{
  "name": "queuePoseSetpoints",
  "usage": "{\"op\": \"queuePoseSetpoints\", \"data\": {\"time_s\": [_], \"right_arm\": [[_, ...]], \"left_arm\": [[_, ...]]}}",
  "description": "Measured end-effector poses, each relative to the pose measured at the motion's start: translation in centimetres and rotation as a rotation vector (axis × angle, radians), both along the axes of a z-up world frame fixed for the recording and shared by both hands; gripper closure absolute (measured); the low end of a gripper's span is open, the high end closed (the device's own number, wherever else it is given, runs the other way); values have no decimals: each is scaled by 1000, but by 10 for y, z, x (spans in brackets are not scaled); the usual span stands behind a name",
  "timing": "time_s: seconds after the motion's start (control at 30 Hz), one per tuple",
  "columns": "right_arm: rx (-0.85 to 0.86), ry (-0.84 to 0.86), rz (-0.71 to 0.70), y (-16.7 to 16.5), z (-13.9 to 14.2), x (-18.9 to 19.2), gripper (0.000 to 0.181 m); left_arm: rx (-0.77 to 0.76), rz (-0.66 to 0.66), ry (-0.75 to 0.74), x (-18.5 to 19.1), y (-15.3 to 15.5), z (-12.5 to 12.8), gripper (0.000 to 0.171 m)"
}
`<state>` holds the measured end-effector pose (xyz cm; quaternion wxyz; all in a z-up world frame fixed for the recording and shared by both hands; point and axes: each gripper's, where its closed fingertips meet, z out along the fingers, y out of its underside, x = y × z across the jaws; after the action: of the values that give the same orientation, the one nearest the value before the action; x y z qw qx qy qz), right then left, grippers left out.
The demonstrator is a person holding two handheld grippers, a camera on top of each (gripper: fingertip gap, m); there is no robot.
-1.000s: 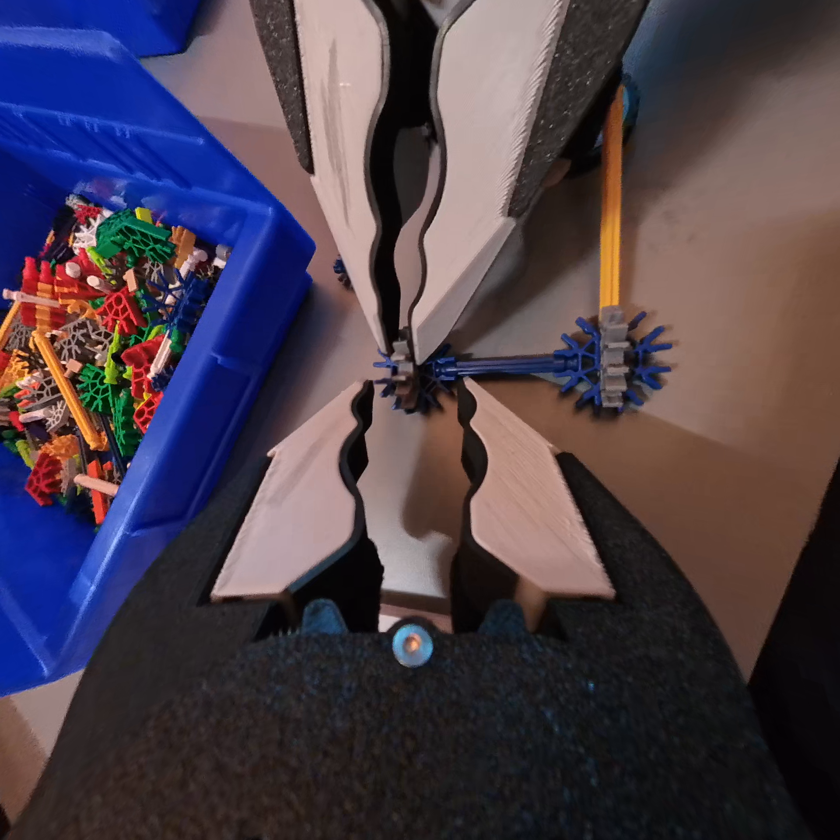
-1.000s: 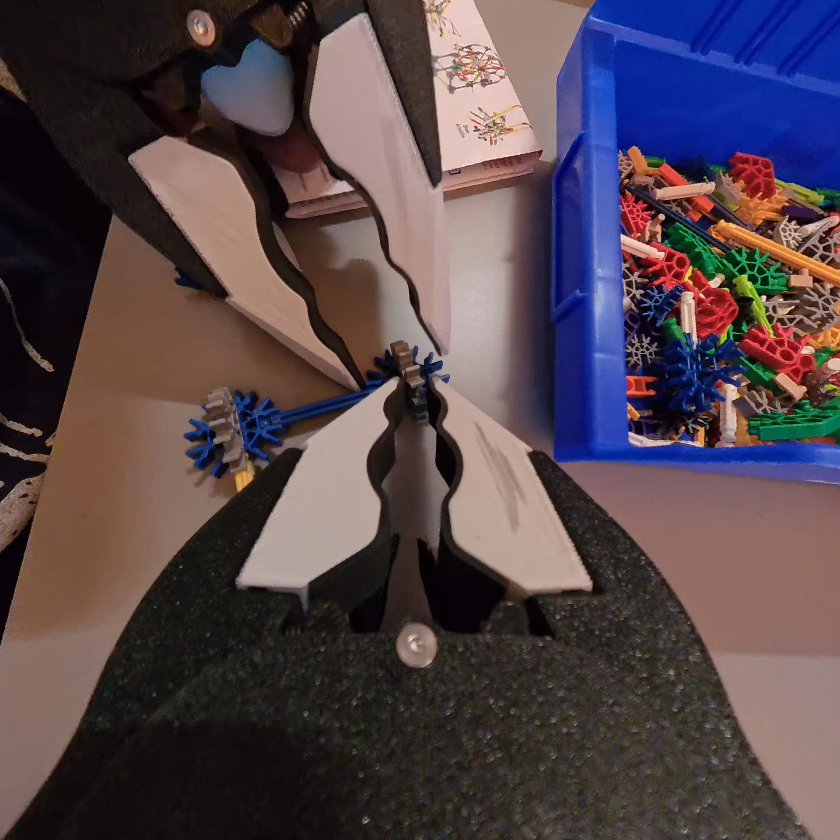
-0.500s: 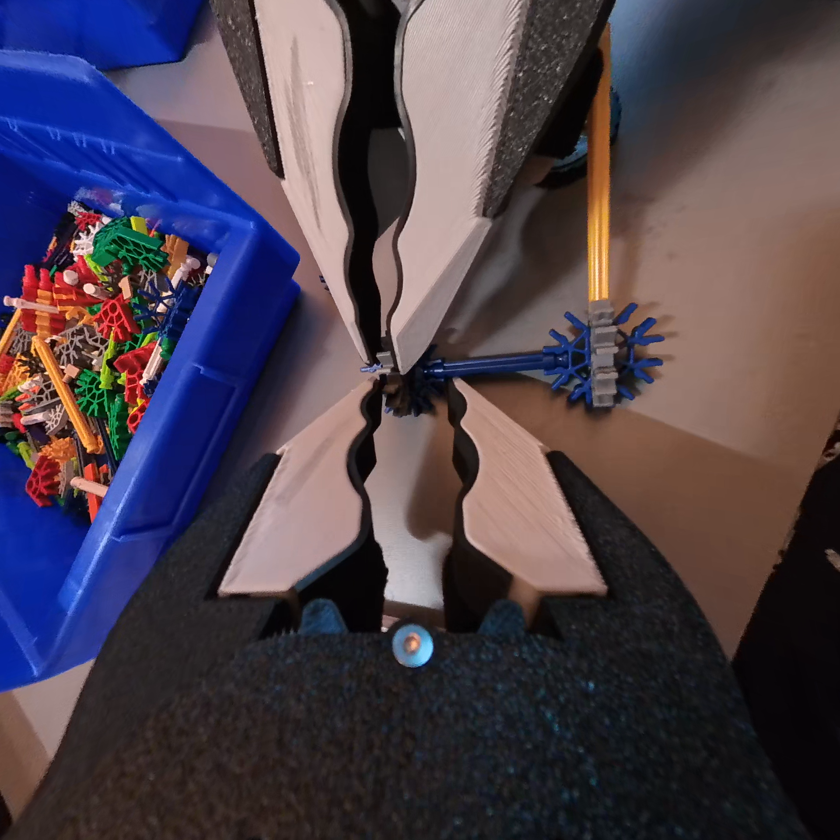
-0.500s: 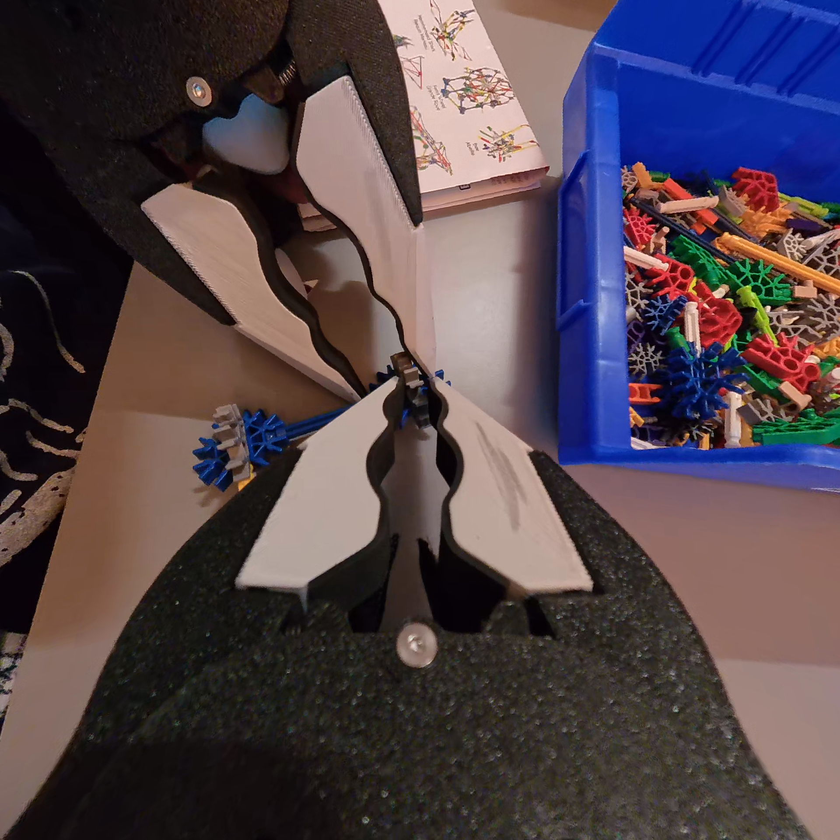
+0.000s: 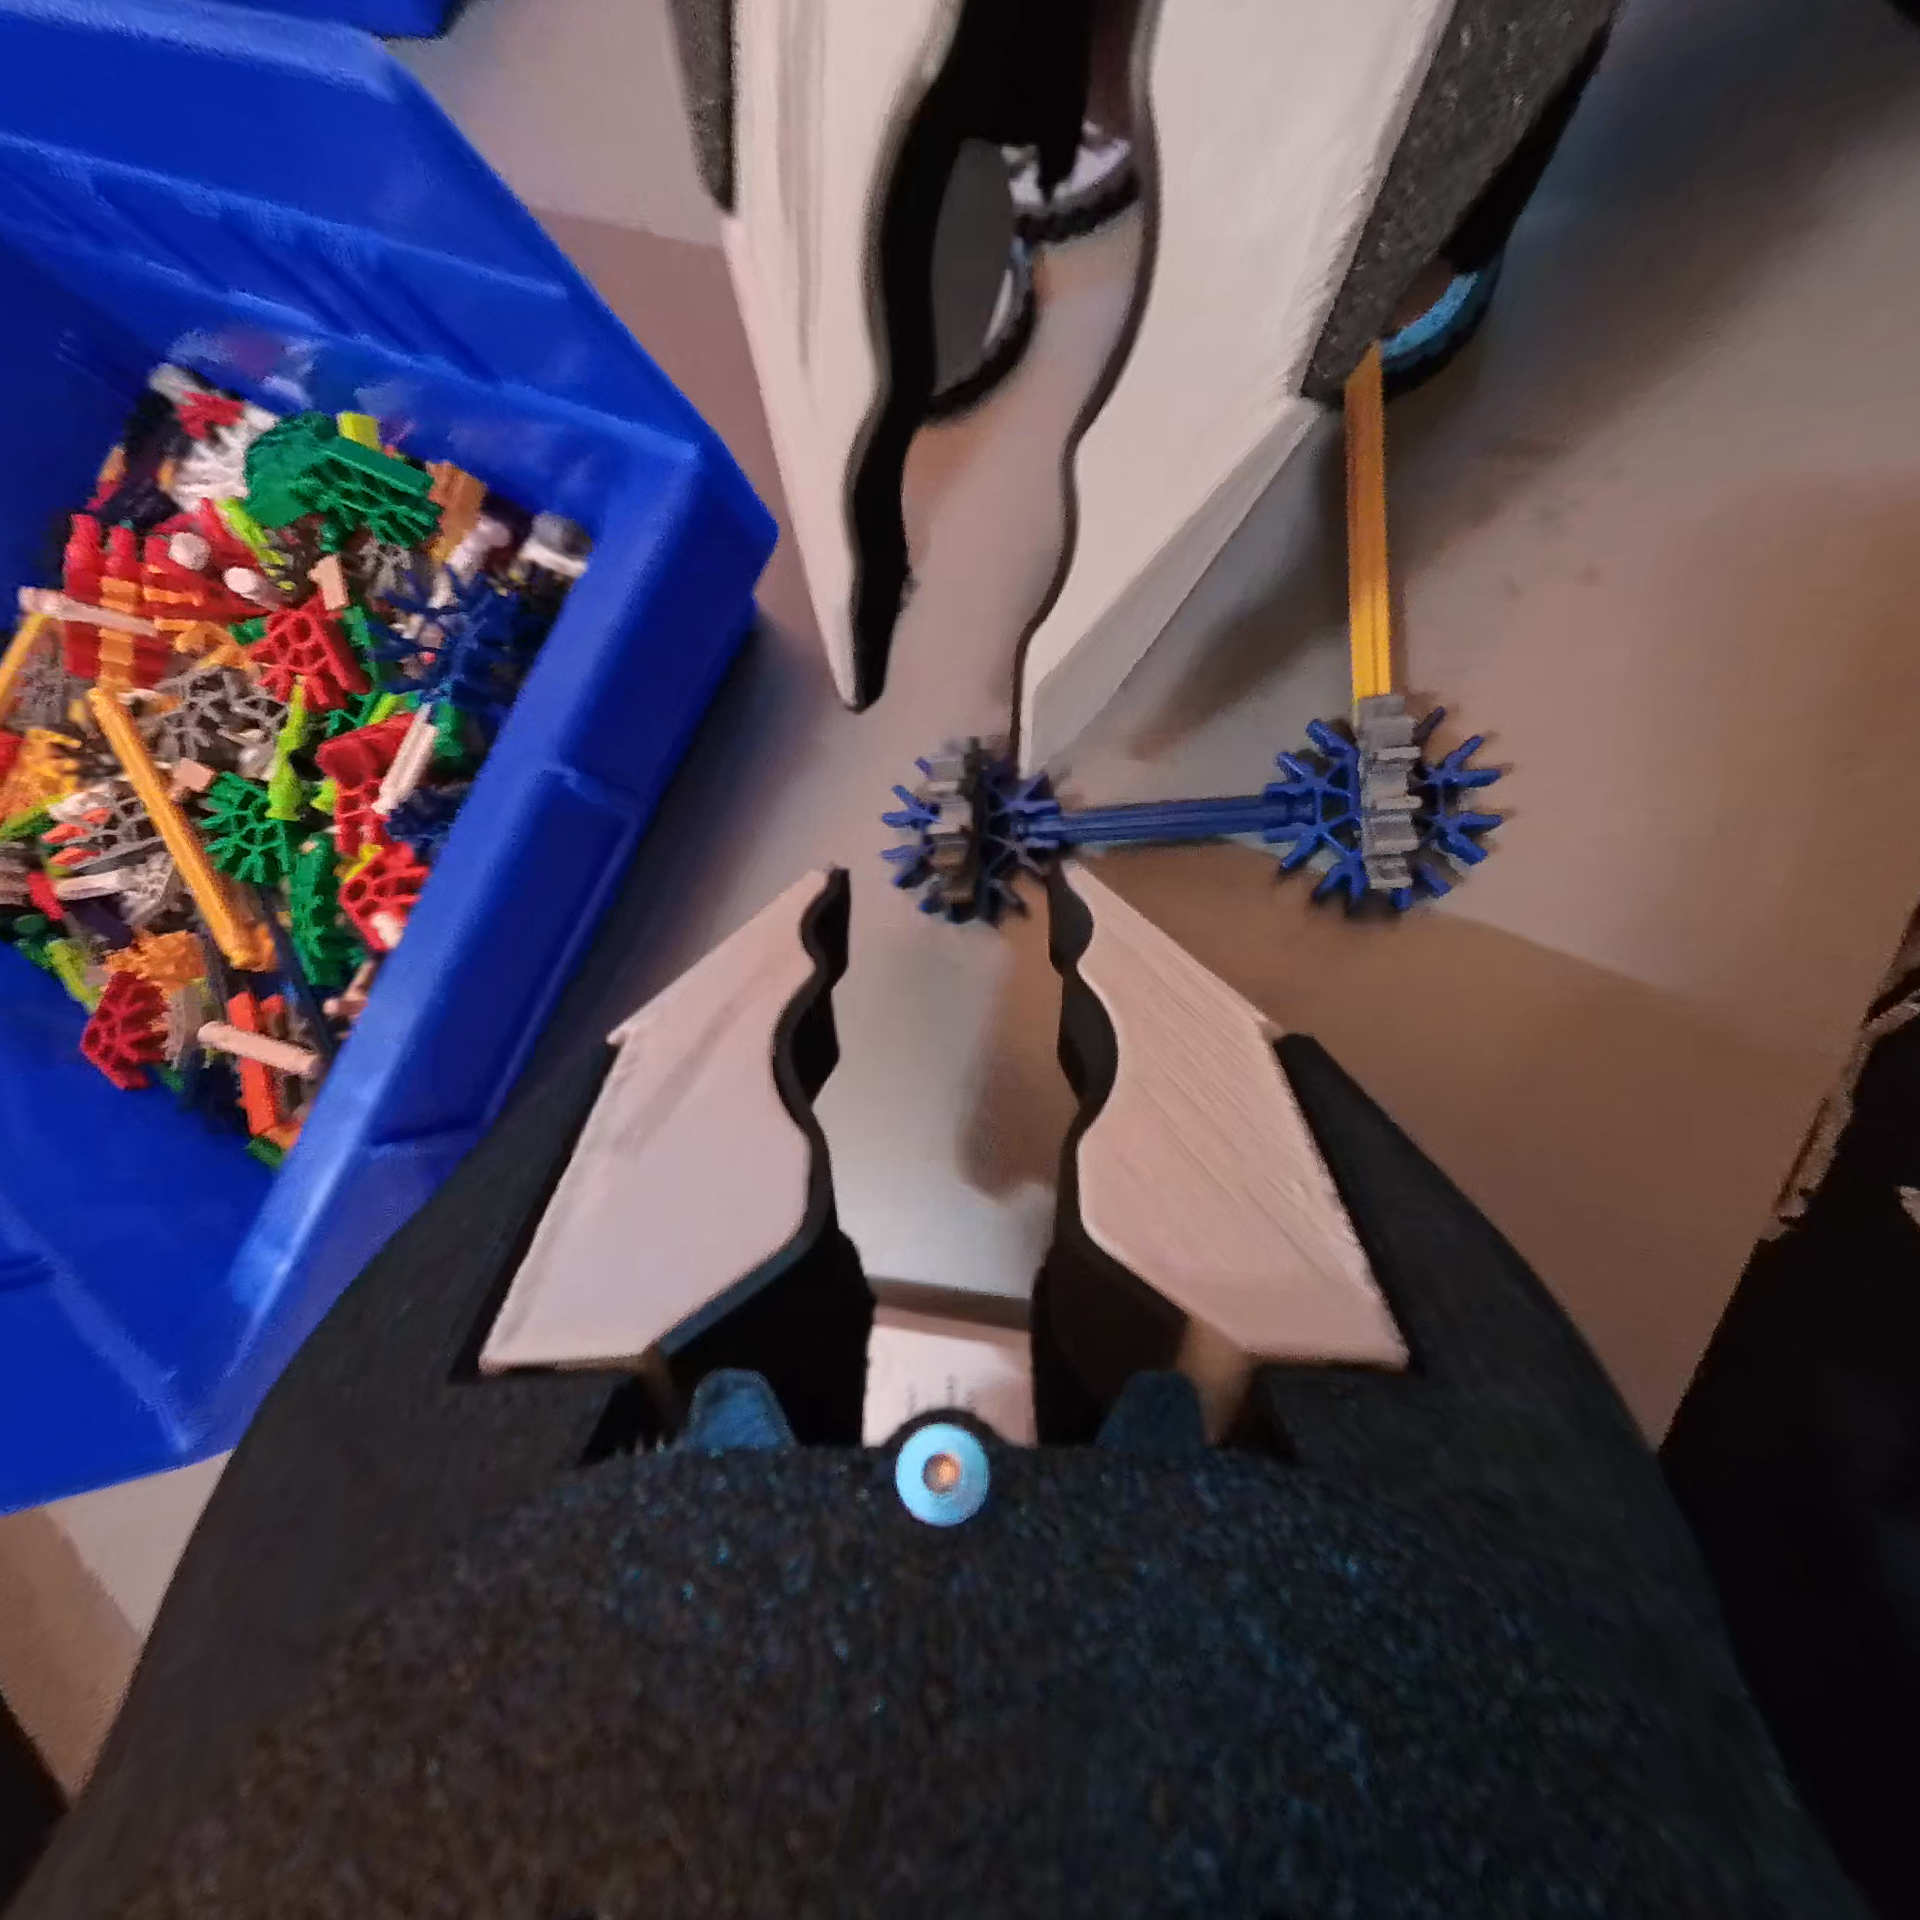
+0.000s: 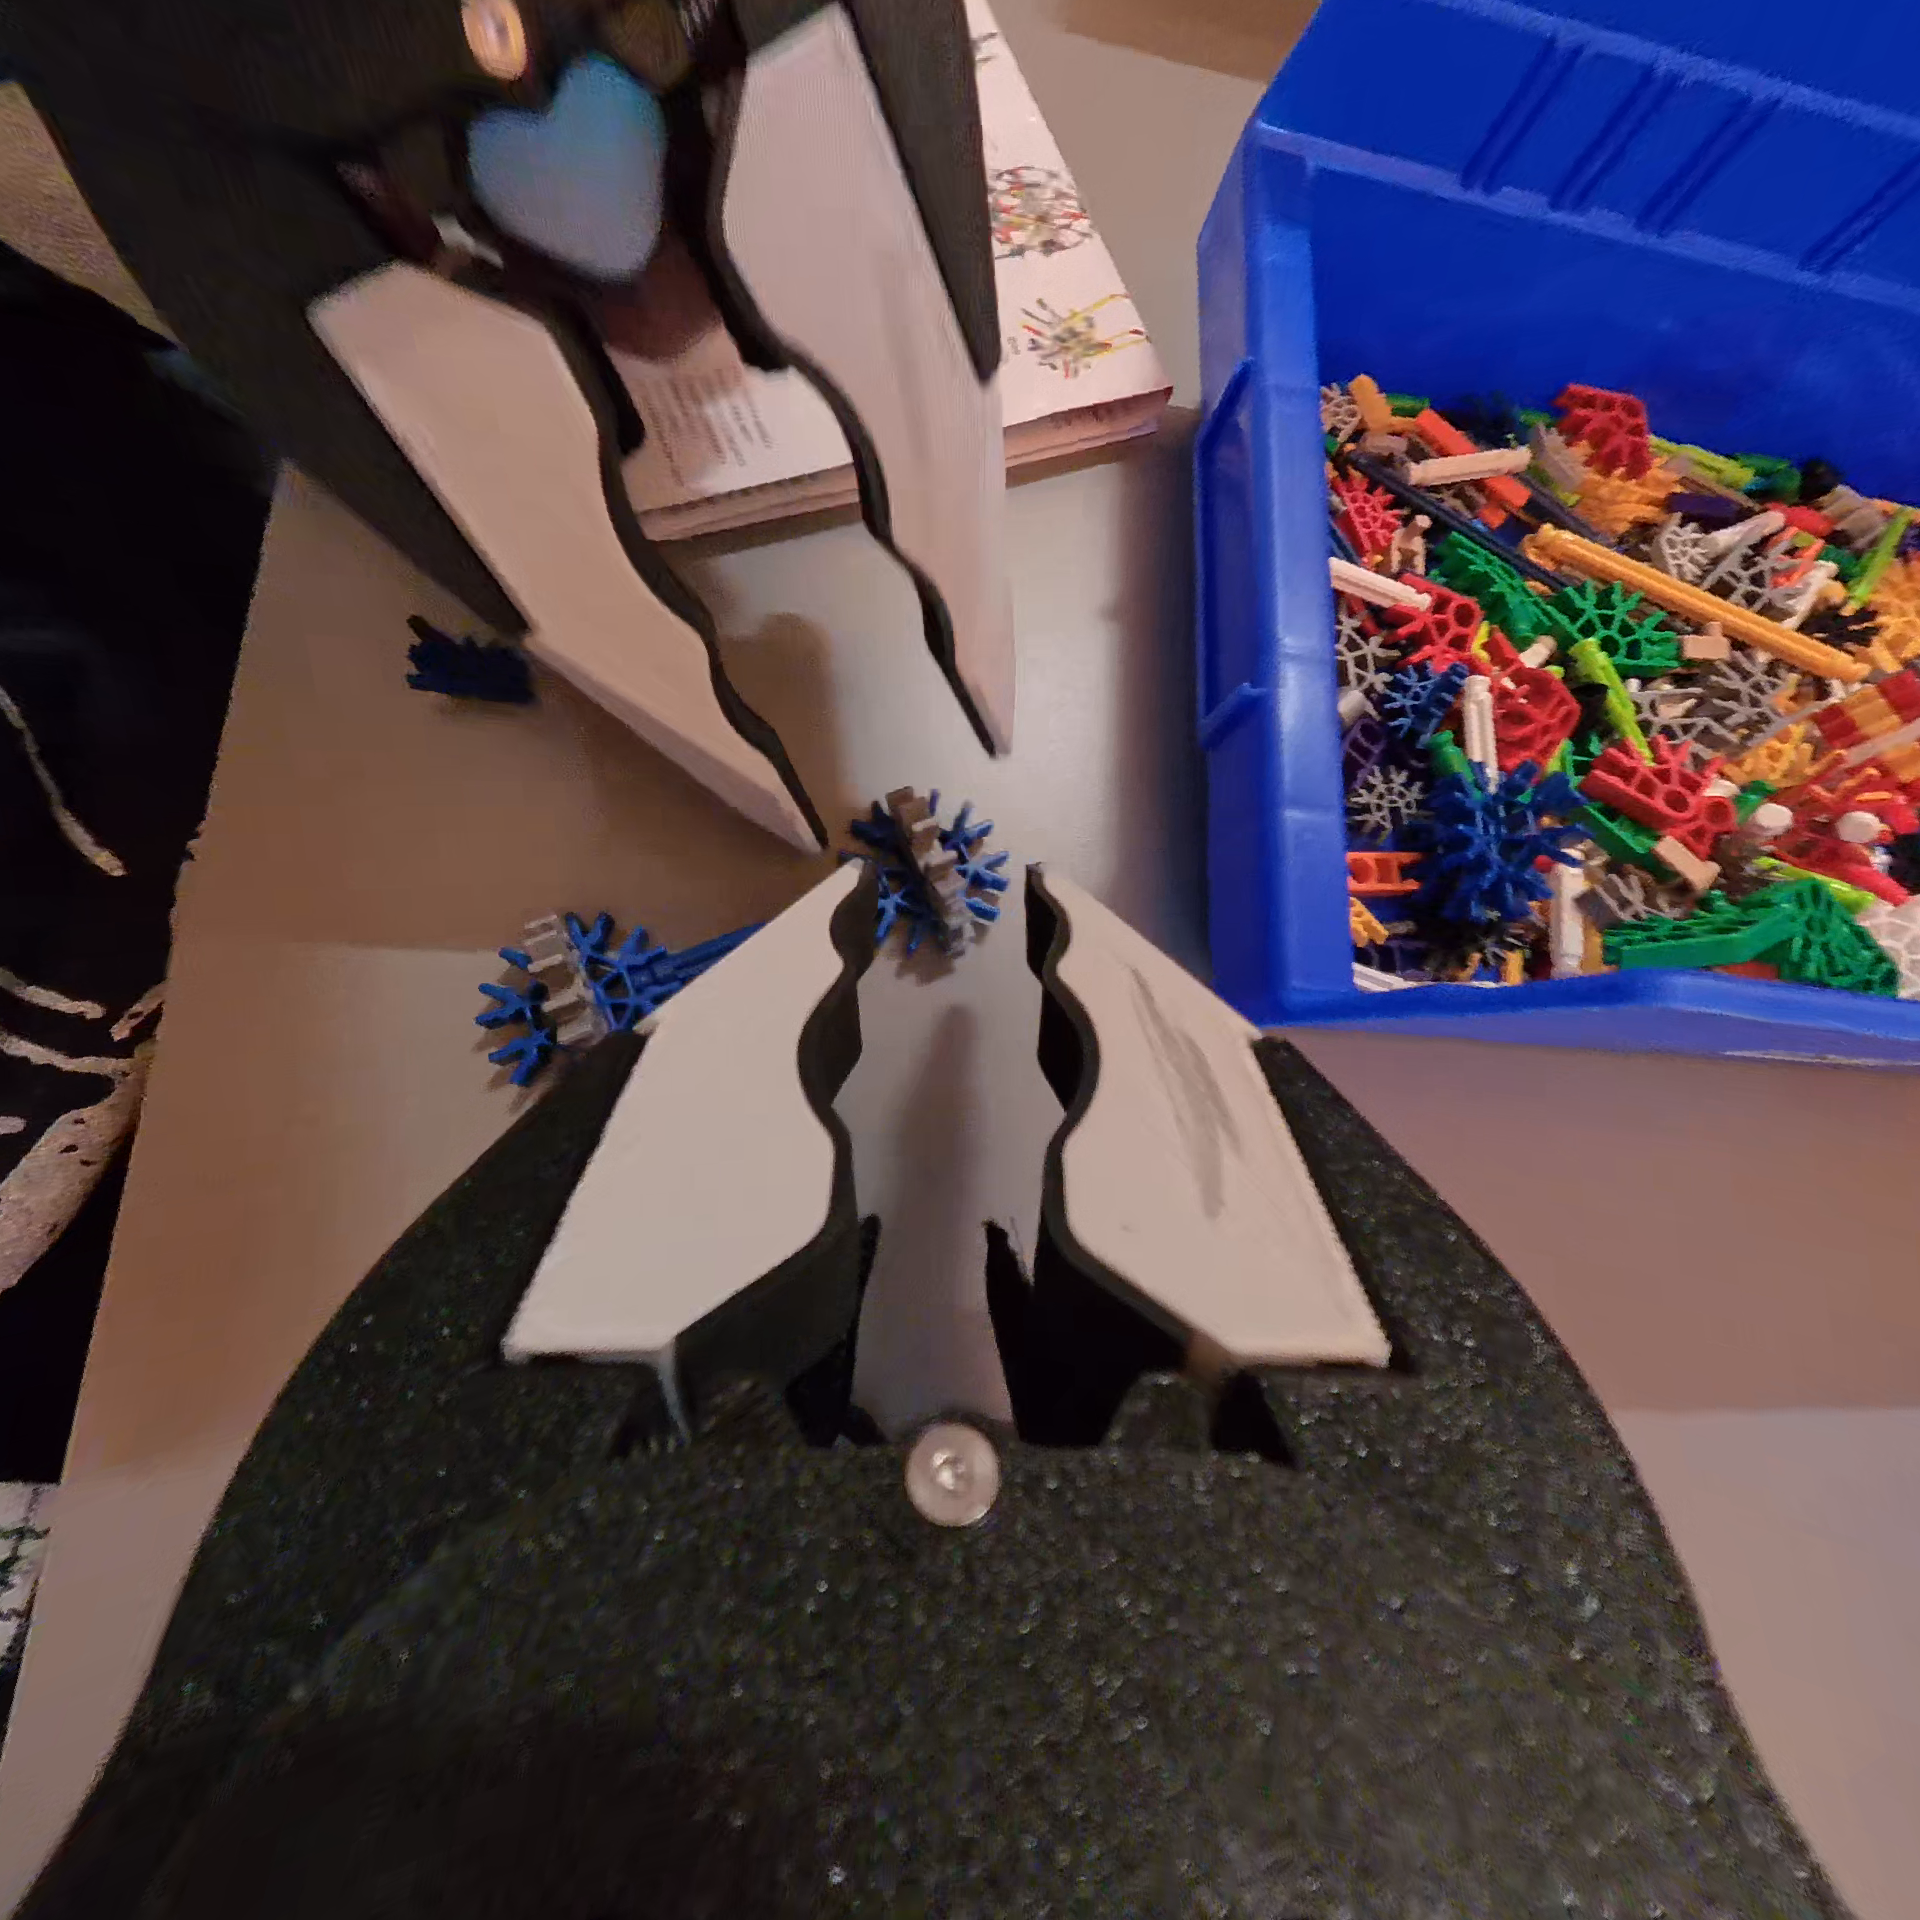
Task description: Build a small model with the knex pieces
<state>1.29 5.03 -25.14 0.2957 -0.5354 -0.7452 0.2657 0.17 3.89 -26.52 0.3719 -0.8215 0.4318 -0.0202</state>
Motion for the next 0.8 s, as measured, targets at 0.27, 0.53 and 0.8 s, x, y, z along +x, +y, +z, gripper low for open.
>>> {"op": "queuePoseSetpoints", "data": {"time_s": [0.27,0.53,0.8], "right_arm": [[34,35,-99,18,15,1,154],[30,86,-185,34,30,5,154],[11,158,-295,52,49,11,162]], "left_arm": [[146,108,10,-61,49,83,138],[46,149,136,-84,142,92,145],[-135,184,221,-92,194,53,142]]}}
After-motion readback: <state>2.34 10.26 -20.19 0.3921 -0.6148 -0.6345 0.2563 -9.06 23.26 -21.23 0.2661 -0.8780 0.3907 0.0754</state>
